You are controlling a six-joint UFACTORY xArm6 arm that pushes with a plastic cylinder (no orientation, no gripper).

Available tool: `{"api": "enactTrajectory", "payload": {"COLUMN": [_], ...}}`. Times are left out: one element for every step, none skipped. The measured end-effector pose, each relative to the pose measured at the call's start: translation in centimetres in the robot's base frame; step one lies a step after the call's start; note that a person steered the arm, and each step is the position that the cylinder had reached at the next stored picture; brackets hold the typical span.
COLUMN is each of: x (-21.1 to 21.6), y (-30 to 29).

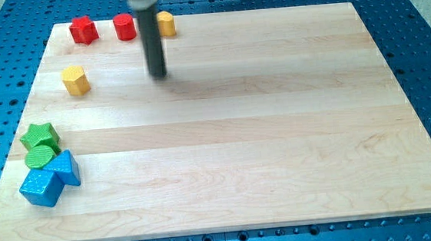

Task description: Move the yellow hexagon below the yellow heart

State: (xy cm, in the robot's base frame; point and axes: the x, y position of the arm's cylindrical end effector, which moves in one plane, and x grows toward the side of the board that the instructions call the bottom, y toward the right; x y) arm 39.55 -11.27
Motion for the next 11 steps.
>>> {"api": "enactTrajectory", "payload": {"x": [5.7,3.1,-0.8,-2.2,-4.3,-1.4,-2.0,-5.8,-5.8,-6.0,-7.7], "y": [-11.6,-15.9,-15.9,-8.7,0.2,-2.5,-13.2,-10.1,1.0,1.5,0.5]}}
